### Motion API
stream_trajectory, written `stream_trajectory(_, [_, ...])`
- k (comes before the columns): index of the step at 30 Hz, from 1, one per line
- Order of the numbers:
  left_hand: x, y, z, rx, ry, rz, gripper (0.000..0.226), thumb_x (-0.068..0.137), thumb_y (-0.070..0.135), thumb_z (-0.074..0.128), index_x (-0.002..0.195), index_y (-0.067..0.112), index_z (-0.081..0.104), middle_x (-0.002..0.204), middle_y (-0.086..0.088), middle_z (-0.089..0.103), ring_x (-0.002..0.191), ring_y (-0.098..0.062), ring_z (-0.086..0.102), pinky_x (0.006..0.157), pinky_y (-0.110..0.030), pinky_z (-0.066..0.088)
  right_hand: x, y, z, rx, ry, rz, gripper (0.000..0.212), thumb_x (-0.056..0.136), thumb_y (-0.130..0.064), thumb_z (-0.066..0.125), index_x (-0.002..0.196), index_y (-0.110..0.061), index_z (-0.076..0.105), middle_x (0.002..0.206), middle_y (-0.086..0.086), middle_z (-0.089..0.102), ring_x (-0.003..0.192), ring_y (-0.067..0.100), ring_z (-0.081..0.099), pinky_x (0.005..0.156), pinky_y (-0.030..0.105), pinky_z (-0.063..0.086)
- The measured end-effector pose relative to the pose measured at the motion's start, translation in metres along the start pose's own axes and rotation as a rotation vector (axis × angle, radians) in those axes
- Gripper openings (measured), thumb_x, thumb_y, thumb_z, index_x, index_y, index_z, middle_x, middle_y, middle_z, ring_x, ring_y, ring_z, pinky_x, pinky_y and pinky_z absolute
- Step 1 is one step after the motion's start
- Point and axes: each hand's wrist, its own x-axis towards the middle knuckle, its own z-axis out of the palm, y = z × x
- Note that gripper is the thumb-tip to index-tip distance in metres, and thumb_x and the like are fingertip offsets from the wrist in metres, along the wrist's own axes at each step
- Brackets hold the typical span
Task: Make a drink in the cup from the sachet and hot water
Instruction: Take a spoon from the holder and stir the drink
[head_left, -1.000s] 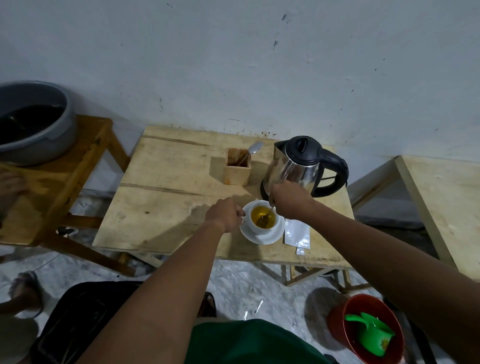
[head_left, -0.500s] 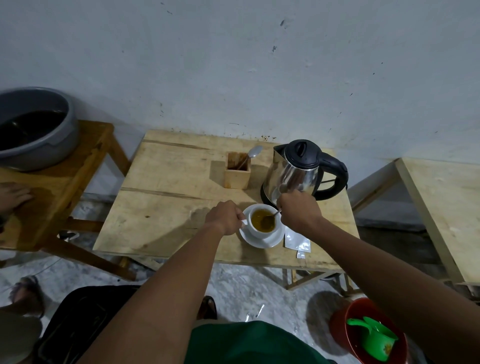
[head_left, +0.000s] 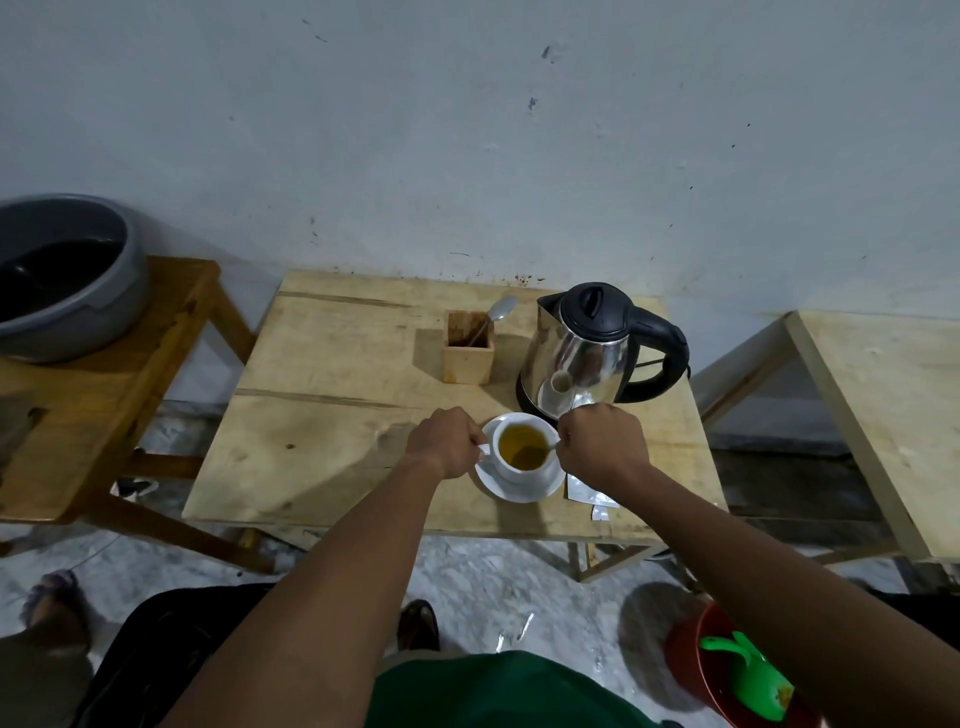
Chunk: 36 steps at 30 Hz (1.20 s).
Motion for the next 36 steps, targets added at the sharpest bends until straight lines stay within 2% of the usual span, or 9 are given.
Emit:
stream_trajectory(4, [-0.001, 0.0, 0.0, -0.016, -0.003, -0.008, 0.02, 0.086, 0.022, 0.071, 0.104, 0.025, 0.081, 0.105, 0.001, 0.077, 0.092, -0.022, 0.069, 0.078, -0.035, 0.057, -0.001, -0.003, 0.004, -0.122, 0.093, -0.116, 0.006, 0.077, -0.011, 0.064, 0.078, -0.013, 0.07, 0.076, 0.007, 0.067, 0.073, 0.03, 0.062, 0.053, 0.029, 0.034])
stream_trajectory(8, [-0.001, 0.001, 0.001, -0.015, 0.005, -0.012, 0.02, 0.086, 0.022, 0.07, 0.103, 0.027, 0.081, 0.105, 0.001, 0.077, 0.091, -0.022, 0.068, 0.077, -0.035, 0.056, -0.003, -0.005, 0.014, -0.027, 0.187, -0.096, 0.006, 0.073, -0.007, 0.064, 0.072, -0.011, 0.069, 0.071, 0.008, 0.065, 0.069, 0.03, 0.062, 0.048, 0.028, 0.034])
stream_trajectory(14, [-0.001, 0.002, 0.002, -0.009, 0.026, -0.009, 0.021, 0.089, 0.021, 0.069, 0.106, 0.026, 0.08, 0.11, 0.001, 0.076, 0.095, -0.023, 0.068, 0.081, -0.036, 0.057, -0.007, 0.002, 0.015, 0.073, 0.049, -0.062, 0.016, 0.081, -0.017, 0.054, 0.076, -0.017, 0.069, 0.073, 0.003, 0.064, 0.073, 0.023, 0.06, 0.056, 0.031, 0.05])
stream_trajectory(20, [0.001, 0.002, 0.003, -0.004, 0.034, -0.017, 0.022, 0.089, 0.02, 0.069, 0.108, 0.024, 0.08, 0.114, 0.0, 0.075, 0.098, -0.023, 0.068, 0.084, -0.038, 0.058, -0.008, 0.012, 0.013, -0.116, 0.075, -0.15, 0.016, 0.078, -0.013, 0.066, 0.088, -0.022, 0.074, 0.083, 0.003, 0.072, 0.094, 0.026, 0.061, 0.062, 0.032, 0.044])
stream_trajectory(22, [0.001, 0.002, 0.003, -0.007, 0.04, -0.023, 0.023, 0.089, 0.02, 0.068, 0.107, 0.025, 0.08, 0.114, 0.0, 0.075, 0.097, -0.023, 0.068, 0.084, -0.038, 0.058, -0.01, 0.011, 0.014, -0.14, 0.101, -0.134, 0.016, 0.074, -0.011, 0.072, 0.087, -0.019, 0.076, 0.081, 0.005, 0.073, 0.091, 0.029, 0.062, 0.061, 0.034, 0.046])
stream_trajectory(25, [0.0, 0.003, 0.005, -0.015, 0.051, -0.038, 0.023, 0.09, 0.019, 0.066, 0.107, 0.025, 0.08, 0.113, 0.0, 0.076, 0.096, -0.022, 0.068, 0.083, -0.038, 0.058, -0.013, 0.007, 0.018, -0.092, 0.131, -0.111, 0.017, 0.073, -0.008, 0.073, 0.087, -0.017, 0.076, 0.08, 0.006, 0.071, 0.086, 0.03, 0.062, 0.061, 0.035, 0.048])
stream_trajectory(28, [-0.001, 0.002, 0.007, -0.043, 0.054, -0.059, 0.023, 0.089, 0.018, 0.066, 0.104, 0.027, 0.081, 0.111, 0.0, 0.076, 0.096, -0.022, 0.068, 0.085, -0.039, 0.058, -0.017, 0.004, 0.022, 0.004, 0.113, -0.101, 0.029, 0.081, -0.009, 0.062, 0.105, -0.02, 0.075, 0.091, 0.004, 0.072, 0.095, 0.029, 0.061, 0.068, 0.035, 0.048])
stream_trajectory(31, [-0.002, 0.002, 0.008, -0.084, 0.071, -0.087, 0.022, 0.088, 0.018, 0.067, 0.103, 0.027, 0.081, 0.109, 0.001, 0.077, 0.095, -0.021, 0.068, 0.084, -0.038, 0.058, -0.022, 0.009, 0.026, 0.019, 0.072, -0.152, 0.037, 0.083, -0.014, 0.064, 0.118, -0.024, 0.071, 0.103, 0.006, 0.072, 0.104, 0.03, 0.06, 0.078, 0.038, 0.049])
stream_trajectory(36, [-0.007, 0.003, 0.017, -0.141, 0.12, -0.137, 0.022, 0.089, 0.02, 0.066, 0.106, 0.025, 0.08, 0.113, 0.001, 0.076, 0.1, -0.022, 0.068, 0.086, -0.036, 0.056, -0.032, 0.018, 0.028, 0.034, 0.056, -0.208, 0.037, 0.084, -0.017, 0.067, 0.12, -0.025, 0.071, 0.11, 0.008, 0.07, 0.111, 0.031, 0.058, 0.085, 0.041, 0.048])
